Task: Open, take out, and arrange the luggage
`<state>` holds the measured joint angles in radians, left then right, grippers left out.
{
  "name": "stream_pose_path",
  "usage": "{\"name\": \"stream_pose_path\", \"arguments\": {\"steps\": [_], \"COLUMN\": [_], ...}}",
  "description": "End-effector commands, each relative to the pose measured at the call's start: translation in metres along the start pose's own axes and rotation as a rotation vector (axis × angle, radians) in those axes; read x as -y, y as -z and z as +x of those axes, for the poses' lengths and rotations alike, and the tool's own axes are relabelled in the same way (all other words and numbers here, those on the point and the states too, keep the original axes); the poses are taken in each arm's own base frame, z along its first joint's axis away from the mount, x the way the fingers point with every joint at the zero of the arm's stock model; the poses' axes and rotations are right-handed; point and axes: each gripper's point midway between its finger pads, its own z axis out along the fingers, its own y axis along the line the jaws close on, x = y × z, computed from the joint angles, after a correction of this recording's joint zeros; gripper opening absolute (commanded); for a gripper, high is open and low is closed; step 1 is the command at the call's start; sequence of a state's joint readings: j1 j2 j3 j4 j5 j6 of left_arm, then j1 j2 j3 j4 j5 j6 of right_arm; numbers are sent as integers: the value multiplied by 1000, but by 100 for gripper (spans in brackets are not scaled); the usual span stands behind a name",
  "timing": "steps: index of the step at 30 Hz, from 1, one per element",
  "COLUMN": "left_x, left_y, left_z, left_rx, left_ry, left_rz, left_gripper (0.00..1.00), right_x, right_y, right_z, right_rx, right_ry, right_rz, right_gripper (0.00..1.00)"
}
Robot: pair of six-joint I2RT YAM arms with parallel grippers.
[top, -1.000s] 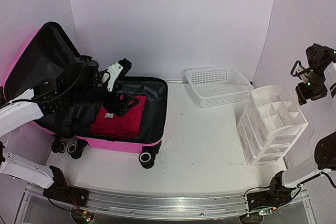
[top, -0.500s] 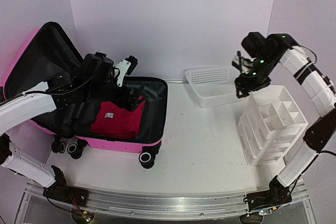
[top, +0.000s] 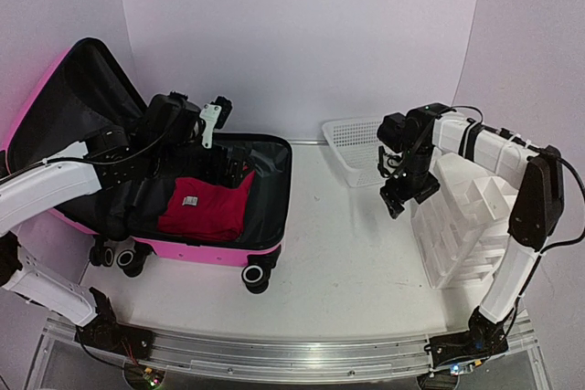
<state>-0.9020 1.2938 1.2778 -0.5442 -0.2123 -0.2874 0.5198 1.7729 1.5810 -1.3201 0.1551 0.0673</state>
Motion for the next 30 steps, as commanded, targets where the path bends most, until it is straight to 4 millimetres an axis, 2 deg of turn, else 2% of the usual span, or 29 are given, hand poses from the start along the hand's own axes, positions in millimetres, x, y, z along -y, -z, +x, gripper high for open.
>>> {"name": "stream_pose_path", "arguments": {"steps": [1,8,11,14,17,20,23,26,30], "left_x": [-3,-7,-9,-13,-18,-22,-24,-26,-26], "left_y": [8,8,10,12,14,16,18,22,28], "left_z": [-9,-10,-10,-9,-9,-9,-7,-5,0], "left_rx": [18,17,19,22,28,30,27,29,16], "left_ry": [46,31,26,20,15,8,9,18,34], "left_rz": [-6,-17,-22,-32,-47,-55,-59,-57,-49], "left_gripper": [98,98,98,98,98,99,99,99,99], "right_x": [37,64,67,59,34,12,0,-10,-15], "right_y": [-8,-7,-1,6,10,23,29,21,1], "right_z": [5,16,11,-2,-32,-75,-123,-170,-216], "right_rx": [21,30,48,75,123,211,322,390,430], "right_ry": [-63,-138,-150,-145,-61,-41,-19,26,85], "right_rz": [151,252,267,215,112,3,-59,-91,-78], "right_gripper": [82,84,84,84,83,83,83,82,81]}}
